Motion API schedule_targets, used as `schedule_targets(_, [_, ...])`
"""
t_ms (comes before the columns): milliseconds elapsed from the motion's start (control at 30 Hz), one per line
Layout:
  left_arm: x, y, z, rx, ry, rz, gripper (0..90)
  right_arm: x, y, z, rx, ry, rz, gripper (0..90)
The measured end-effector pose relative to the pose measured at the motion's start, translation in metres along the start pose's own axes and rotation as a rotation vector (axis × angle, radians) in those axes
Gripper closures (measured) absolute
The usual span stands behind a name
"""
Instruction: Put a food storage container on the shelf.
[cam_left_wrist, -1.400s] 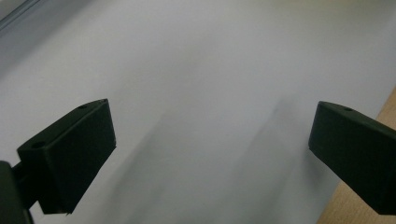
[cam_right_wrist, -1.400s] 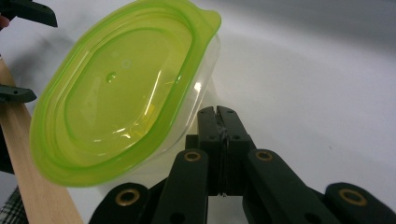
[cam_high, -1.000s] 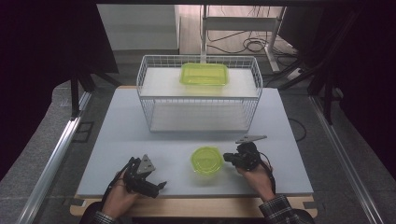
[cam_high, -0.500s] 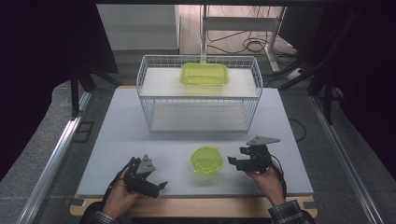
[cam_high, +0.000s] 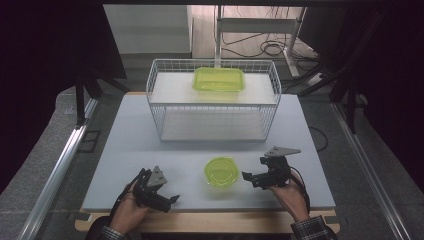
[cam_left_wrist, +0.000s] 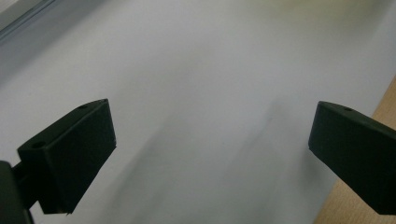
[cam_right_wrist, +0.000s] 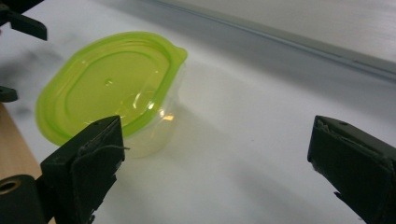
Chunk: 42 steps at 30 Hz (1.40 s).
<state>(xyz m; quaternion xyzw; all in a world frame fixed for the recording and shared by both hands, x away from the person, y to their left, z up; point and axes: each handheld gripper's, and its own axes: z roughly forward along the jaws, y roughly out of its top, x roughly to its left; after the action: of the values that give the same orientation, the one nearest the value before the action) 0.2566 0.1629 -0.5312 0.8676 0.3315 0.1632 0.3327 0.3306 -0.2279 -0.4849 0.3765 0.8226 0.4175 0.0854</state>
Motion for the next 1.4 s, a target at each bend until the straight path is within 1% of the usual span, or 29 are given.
schedule_targets(133, [0.0, 0.0, 0.001, 0.002, 0.001, 0.001, 0.6, 0.002, 0.005, 0.005, 0.026, 0.044, 0.03, 3.0])
schedule_targets(267, [-0.001, 0.0, 0.001, 0.005, 0.0, 0.005, 0.6, 0.005, 0.012, 0.01, 0.042, 0.051, 0.047, 4.4])
schedule_targets(333, [-0.001, 0.0, 0.001, 0.008, 0.0, 0.009, 0.6, 0.006, 0.015, 0.012, 0.045, 0.047, 0.05, 9.3])
schedule_targets(400, [-0.001, 0.0, 0.002, 0.011, -0.001, 0.01, 0.6, 0.006, 0.018, 0.013, 0.047, 0.058, 0.059, 14.9])
schedule_targets(500, [-0.001, 0.0, 0.002, 0.011, 0.0, 0.011, 0.6, 0.003, 0.021, 0.014, 0.041, 0.092, 0.083, 22.8])
schedule_targets(533, [-0.001, 0.0, 0.002, 0.011, 0.0, 0.012, 0.6, 0.002, 0.022, 0.015, 0.043, 0.097, 0.091, 25.1])
schedule_targets(600, [-0.001, 0.0, 0.002, 0.013, 0.0, 0.013, 0.6, -0.002, 0.024, 0.016, 0.044, 0.111, 0.104, 28.7])
schedule_targets(733, [-0.001, 0.0, 0.002, 0.014, 0.001, 0.014, 0.6, -0.008, 0.026, 0.022, 0.041, 0.148, 0.146, 34.5])
schedule_targets(867, [-0.001, 0.0, 0.002, 0.015, 0.0, 0.016, 0.6, -0.01, 0.029, 0.027, 0.056, 0.177, 0.176, 40.4])
schedule_targets(967, [-0.001, 0.0, 0.002, 0.015, -0.001, 0.016, 0.6, -0.011, 0.03, 0.031, 0.069, 0.201, 0.202, 47.1])
schedule_targets(1000, [-0.001, 0.0, 0.002, 0.015, -0.001, 0.016, 0.6, -0.011, 0.03, 0.032, 0.071, 0.203, 0.204, 48.5])
schedule_targets(1100, [-0.001, 0.0, 0.002, 0.017, -0.003, 0.018, 0.6, -0.012, 0.03, 0.035, 0.078, 0.221, 0.231, 53.8])
schedule_targets(1233, [-0.001, 0.0, 0.002, 0.018, -0.003, 0.02, 0.7, -0.015, 0.03, 0.04, 0.096, 0.263, 0.275, 60.3])
schedule_targets(1333, [-0.001, 0.0, 0.002, 0.018, -0.003, 0.02, 0.7, -0.015, 0.029, 0.043, 0.114, 0.28, 0.283, 65.1])
schedule_targets(1400, [-0.002, 0.0, 0.002, 0.019, -0.003, 0.022, 0.7, -0.014, 0.029, 0.044, 0.13, 0.291, 0.288, 69.8])
